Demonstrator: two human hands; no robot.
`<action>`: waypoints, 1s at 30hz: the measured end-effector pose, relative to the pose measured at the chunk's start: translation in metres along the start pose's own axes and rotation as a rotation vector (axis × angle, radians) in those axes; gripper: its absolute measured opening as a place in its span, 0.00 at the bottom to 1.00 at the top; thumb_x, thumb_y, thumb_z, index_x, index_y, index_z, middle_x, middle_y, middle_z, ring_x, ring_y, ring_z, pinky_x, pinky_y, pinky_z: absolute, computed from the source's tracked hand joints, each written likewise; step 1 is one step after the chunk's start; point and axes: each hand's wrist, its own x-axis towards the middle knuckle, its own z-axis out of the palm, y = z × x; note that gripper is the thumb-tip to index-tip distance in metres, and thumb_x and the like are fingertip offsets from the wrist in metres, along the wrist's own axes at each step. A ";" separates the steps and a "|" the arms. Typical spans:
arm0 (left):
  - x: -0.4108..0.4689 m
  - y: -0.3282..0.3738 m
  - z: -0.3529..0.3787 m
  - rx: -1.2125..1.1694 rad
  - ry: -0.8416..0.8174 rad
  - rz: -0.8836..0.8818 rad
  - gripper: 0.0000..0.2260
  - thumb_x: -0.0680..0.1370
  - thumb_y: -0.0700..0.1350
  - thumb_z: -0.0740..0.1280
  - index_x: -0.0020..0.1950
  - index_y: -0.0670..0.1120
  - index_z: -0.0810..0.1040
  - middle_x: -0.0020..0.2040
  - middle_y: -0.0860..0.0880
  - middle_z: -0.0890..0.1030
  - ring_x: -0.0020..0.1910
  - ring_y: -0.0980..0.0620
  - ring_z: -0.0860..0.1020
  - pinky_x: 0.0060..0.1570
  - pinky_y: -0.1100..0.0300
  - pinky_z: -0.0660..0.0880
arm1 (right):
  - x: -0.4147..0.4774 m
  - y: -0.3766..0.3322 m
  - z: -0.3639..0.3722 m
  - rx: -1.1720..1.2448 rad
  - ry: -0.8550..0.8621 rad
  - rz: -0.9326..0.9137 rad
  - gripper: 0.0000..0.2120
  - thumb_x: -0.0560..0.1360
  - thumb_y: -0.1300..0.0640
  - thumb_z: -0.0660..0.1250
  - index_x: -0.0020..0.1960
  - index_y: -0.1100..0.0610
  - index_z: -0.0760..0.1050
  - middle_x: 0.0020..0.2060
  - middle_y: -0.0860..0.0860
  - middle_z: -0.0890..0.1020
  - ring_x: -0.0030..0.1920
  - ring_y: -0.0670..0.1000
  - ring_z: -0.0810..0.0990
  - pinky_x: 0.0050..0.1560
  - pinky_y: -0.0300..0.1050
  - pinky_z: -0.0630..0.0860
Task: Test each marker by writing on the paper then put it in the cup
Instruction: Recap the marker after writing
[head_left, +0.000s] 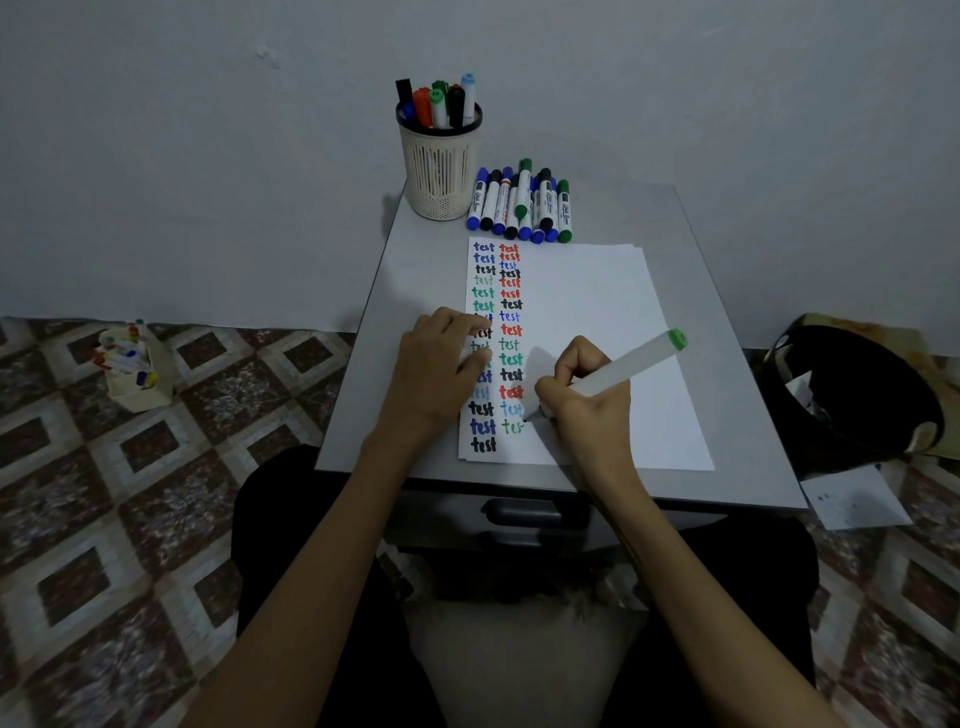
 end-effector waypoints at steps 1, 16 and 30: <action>0.000 0.000 0.000 0.001 -0.002 -0.005 0.13 0.76 0.45 0.65 0.60 0.45 0.75 0.55 0.46 0.76 0.51 0.50 0.72 0.55 0.53 0.69 | 0.000 -0.001 0.000 -0.010 -0.006 -0.006 0.08 0.65 0.68 0.63 0.32 0.63 0.63 0.28 0.54 0.68 0.32 0.43 0.69 0.32 0.35 0.69; 0.000 -0.001 -0.003 0.042 0.050 0.001 0.16 0.73 0.51 0.65 0.59 0.47 0.74 0.54 0.49 0.75 0.51 0.51 0.71 0.50 0.56 0.64 | 0.003 -0.004 -0.009 0.289 0.203 0.062 0.16 0.73 0.67 0.70 0.34 0.59 0.64 0.29 0.58 0.70 0.24 0.49 0.65 0.23 0.38 0.65; -0.004 0.007 -0.013 -0.294 0.048 -0.018 0.14 0.75 0.45 0.67 0.60 0.49 0.70 0.46 0.52 0.78 0.44 0.55 0.79 0.43 0.53 0.79 | 0.002 -0.010 -0.010 0.595 0.066 0.136 0.09 0.77 0.72 0.57 0.50 0.64 0.74 0.45 0.61 0.83 0.44 0.56 0.83 0.34 0.44 0.80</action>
